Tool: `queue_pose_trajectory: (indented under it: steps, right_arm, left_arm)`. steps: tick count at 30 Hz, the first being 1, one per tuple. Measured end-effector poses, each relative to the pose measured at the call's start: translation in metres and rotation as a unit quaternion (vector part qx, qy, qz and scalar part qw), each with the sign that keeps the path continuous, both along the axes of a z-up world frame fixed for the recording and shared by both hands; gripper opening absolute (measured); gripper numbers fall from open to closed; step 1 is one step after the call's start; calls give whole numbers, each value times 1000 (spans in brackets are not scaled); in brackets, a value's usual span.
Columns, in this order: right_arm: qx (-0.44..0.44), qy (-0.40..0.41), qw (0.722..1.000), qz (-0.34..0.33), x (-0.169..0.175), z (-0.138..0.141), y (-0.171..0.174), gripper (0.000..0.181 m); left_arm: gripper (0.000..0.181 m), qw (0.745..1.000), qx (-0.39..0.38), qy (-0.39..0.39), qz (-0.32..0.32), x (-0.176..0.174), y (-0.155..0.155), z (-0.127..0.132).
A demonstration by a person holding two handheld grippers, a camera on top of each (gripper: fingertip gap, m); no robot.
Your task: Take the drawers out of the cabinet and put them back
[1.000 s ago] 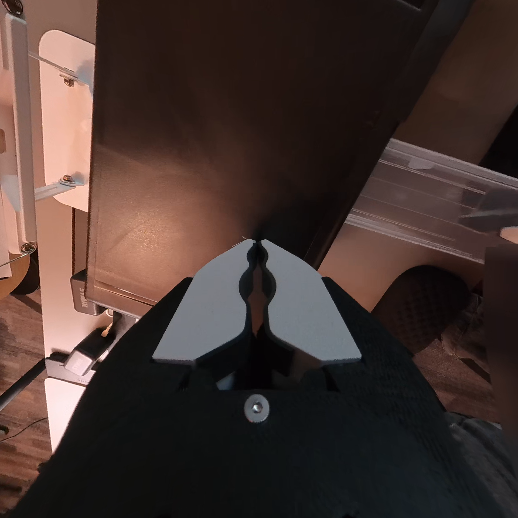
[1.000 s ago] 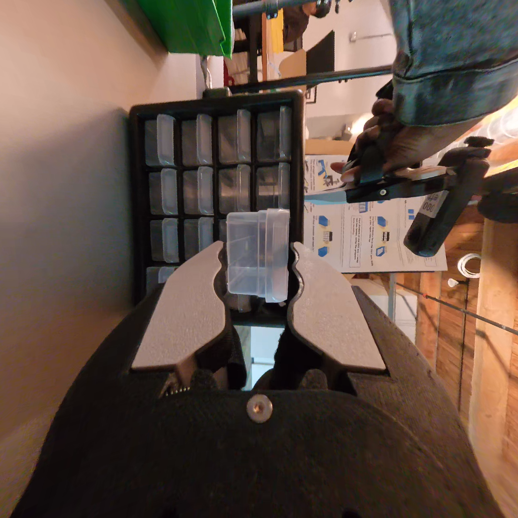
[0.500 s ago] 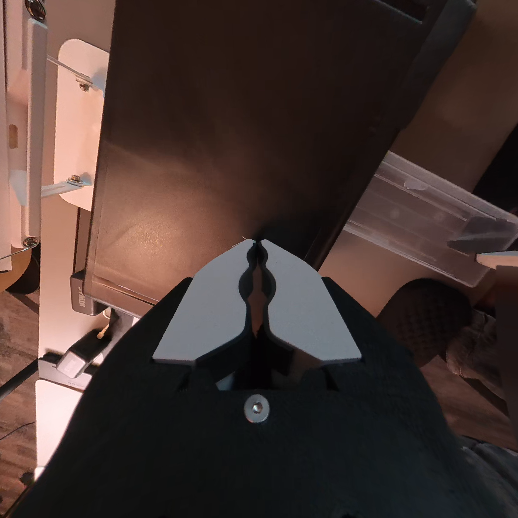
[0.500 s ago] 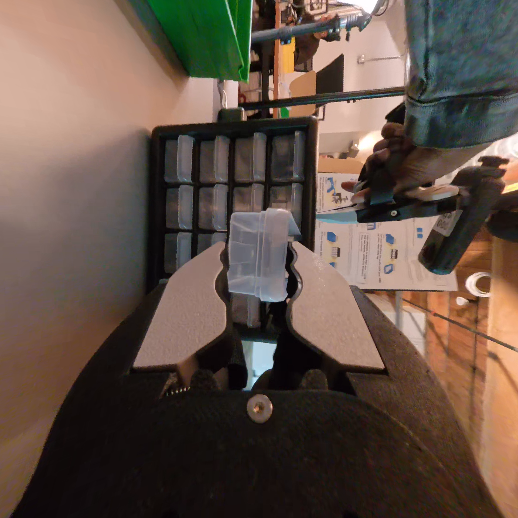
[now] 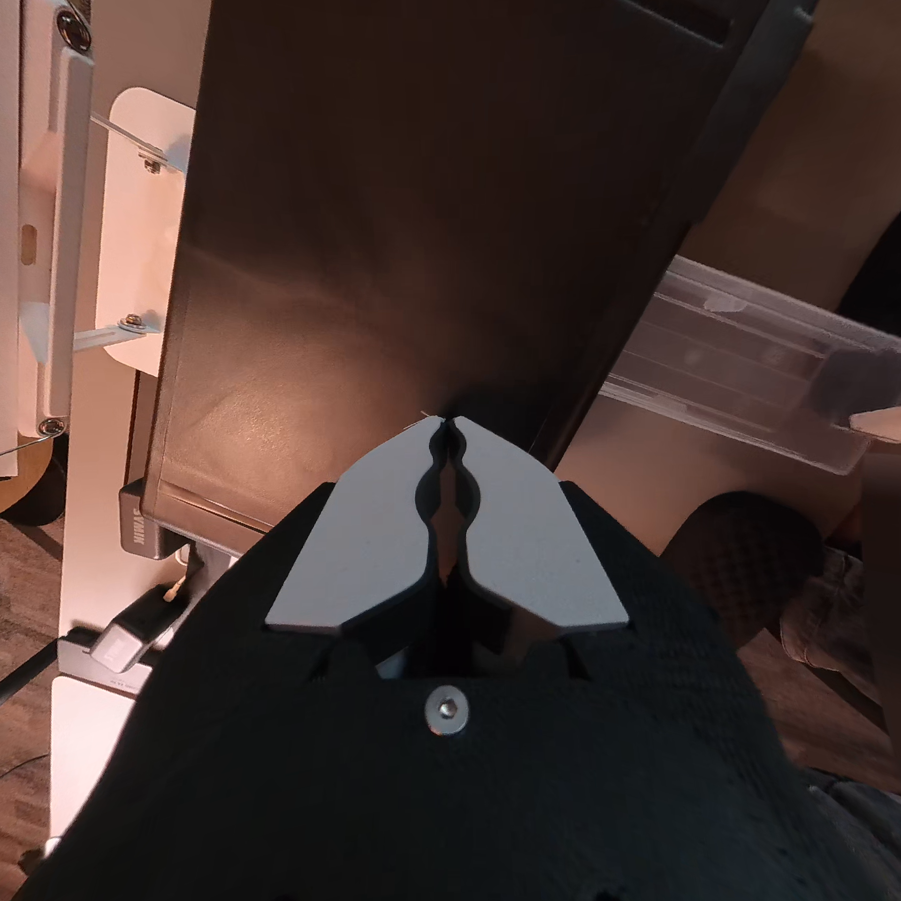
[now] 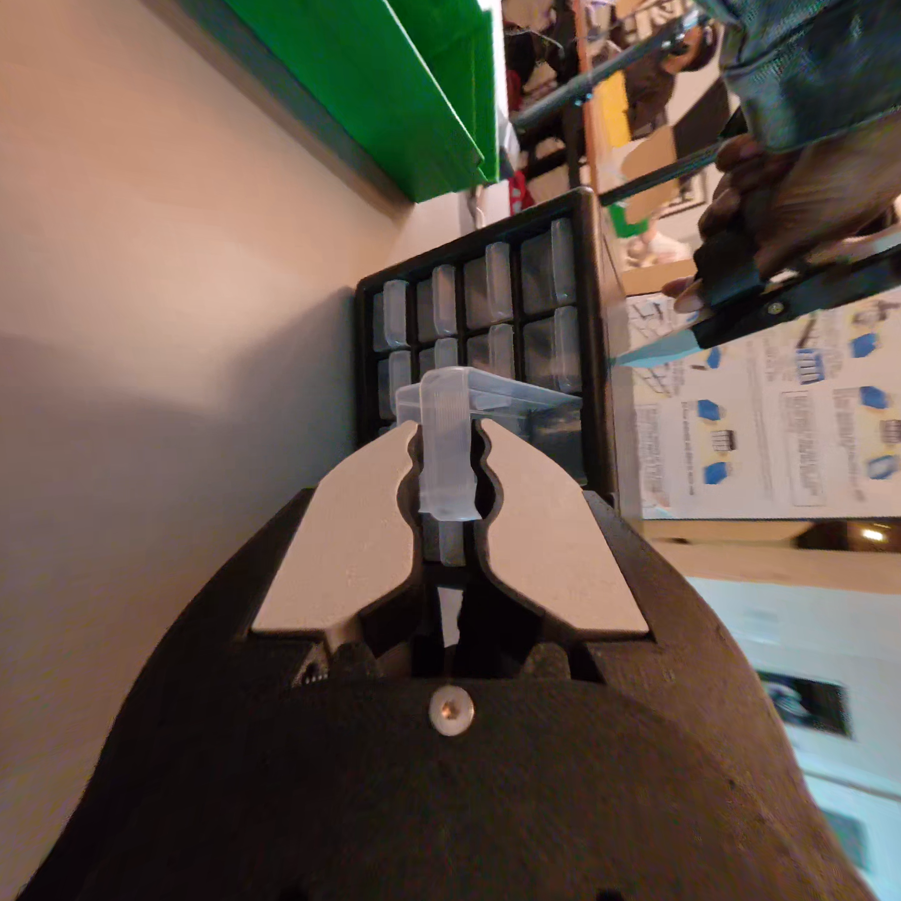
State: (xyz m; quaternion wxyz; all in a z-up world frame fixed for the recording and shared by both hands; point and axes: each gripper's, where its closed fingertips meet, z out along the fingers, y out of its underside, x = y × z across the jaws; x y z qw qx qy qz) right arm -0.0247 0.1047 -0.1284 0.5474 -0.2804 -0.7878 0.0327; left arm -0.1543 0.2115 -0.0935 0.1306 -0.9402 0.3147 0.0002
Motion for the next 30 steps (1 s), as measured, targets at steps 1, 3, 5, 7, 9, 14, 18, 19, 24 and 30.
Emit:
queue_pose_trajectory:
  steps: [1, 3, 5, 7, 9, 14, 18, 19, 24, 30]
  right_arm:
    - [-29, -5, 999, 14, 2, 7, 0, 19]
    - [-107, -23, 993, 38, 5, 26, 1, 18]
    - [-191, -59, 976, 81, 11, 44, -5, 18]
    - [-290, -81, 946, 119, 15, 62, -16, 17]
    - [-256, -59, 961, 83, 12, 73, 5, 18]
    - [-266, -12, 955, 133, 25, 79, -12, 18]
    - [-253, 66, 953, 155, 35, 83, -23, 17]
    - [-255, 93, 949, 161, 38, 87, -23, 18]
    - [-237, 276, 916, 171, 53, 122, -9, 17]
    - [-165, 428, 866, 200, 57, 140, -21, 17]
  left_arm:
    - [1, 1000, 0, 1, 0, 0, 0, 0]
    - [1, 1000, 0, 3, 0, 0, 0, 0]
    - [1, 1000, 0, 7, 0, 0, 0, 0]
    - [1, 1000, 0, 9, -2, -1, 0, 0]
    - [1, 1000, 3, 7, -2, -1, 0, 0]
    - [1, 999, 48, -4, -4, -1, 3, 1]
    - [1, 997, 80, -3, -13, -1, 3, 1]
    - [1, 995, 95, 1, -17, -1, 1, 2]
    - [50, 907, 368, -197, 50, 20, -12, 77]
    - [88, 601, 484, -626, 111, 41, -120, 133]
